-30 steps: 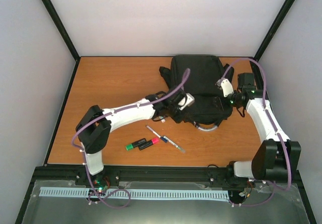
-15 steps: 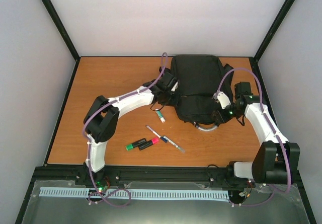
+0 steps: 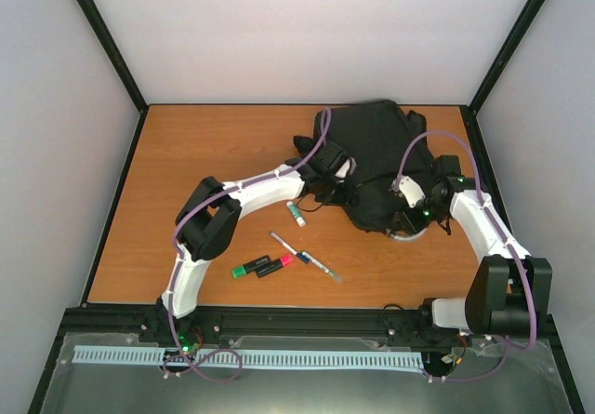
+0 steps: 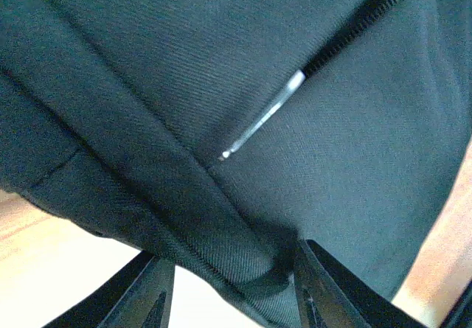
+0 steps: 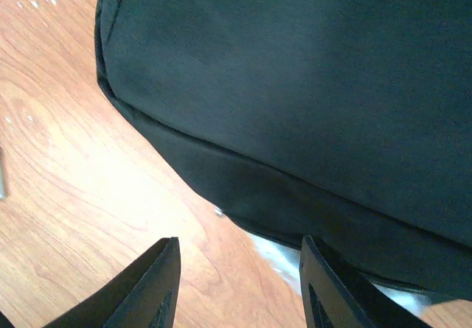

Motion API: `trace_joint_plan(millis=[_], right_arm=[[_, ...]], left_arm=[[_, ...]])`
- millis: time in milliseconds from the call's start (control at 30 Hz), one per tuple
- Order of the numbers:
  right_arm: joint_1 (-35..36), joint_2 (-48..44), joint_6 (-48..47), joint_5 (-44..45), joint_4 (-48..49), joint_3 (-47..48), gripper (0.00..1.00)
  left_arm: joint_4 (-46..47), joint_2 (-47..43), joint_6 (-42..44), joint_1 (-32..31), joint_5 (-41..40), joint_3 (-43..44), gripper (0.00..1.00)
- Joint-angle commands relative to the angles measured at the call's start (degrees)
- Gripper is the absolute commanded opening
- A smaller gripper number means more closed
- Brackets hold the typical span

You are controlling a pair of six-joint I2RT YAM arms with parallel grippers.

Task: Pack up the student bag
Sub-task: Zip the student bag at the center of the board.

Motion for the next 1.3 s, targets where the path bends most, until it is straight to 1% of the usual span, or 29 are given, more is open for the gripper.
trace_joint_plan(millis=[0,67,200,333,367,500,567,700,833,1033,1267], right_arm=[[-0.24,-1.33,-2.82,6.21,-0.73,-2.06,0.47],[-1.08,-1.81,-3.06,7.65,-1.55,-2.3,0.48],[-2.68,-3.0,-3.5,9.4,-3.54,-2.07,0.53],[-3.41,-3.28,-2.96,11.56,-5.16,-1.9,0.54],[-3.57,-3.3,-2.61,12.44,-5.36,-1.99,0.54],[-4.12,-3.51,-1.75,13.84,-6.33,-2.64,0.51],[-4.26,-3.71,-2.07,13.37,-6.12,-3.53,0.46],[-4.25,-3.8,-4.59,10.56,-3.55,-6.67,0.39],[-4.26,-3.1,-5.41,9.37,0.77,-9.51,0.35],[-4.26,-2.86,-5.13,7.56,6.21,-11.83,0.34],[-4.26,-1.88,-3.51,6.39,15.98,-15.32,0.35]], left_arm=[[2.71,2.76,-1.03,-2.5,3.72,5.57,0.48],[2.37,3.5,-1.23,-2.6,3.32,6.43,0.48],[2.19,3.31,-0.57,-2.63,1.75,6.13,0.49],[2.45,2.54,-0.2,-2.59,1.51,5.13,0.49],[2.66,2.24,-0.08,-2.62,1.39,4.61,0.51],[4.15,1.11,-0.11,-2.64,1.48,2.74,0.53],[5.36,0.62,-0.23,-2.63,1.49,1.82,0.53],[9.07,-0.53,-0.96,-2.71,1.46,-0.75,0.53],[8.83,0.08,-0.94,-2.74,1.84,-0.03,0.53],[9.11,0.23,-1.45,-2.97,1.69,-0.58,0.53],[8.57,0.96,-1.51,-3.33,2.6,0.64,0.51]])
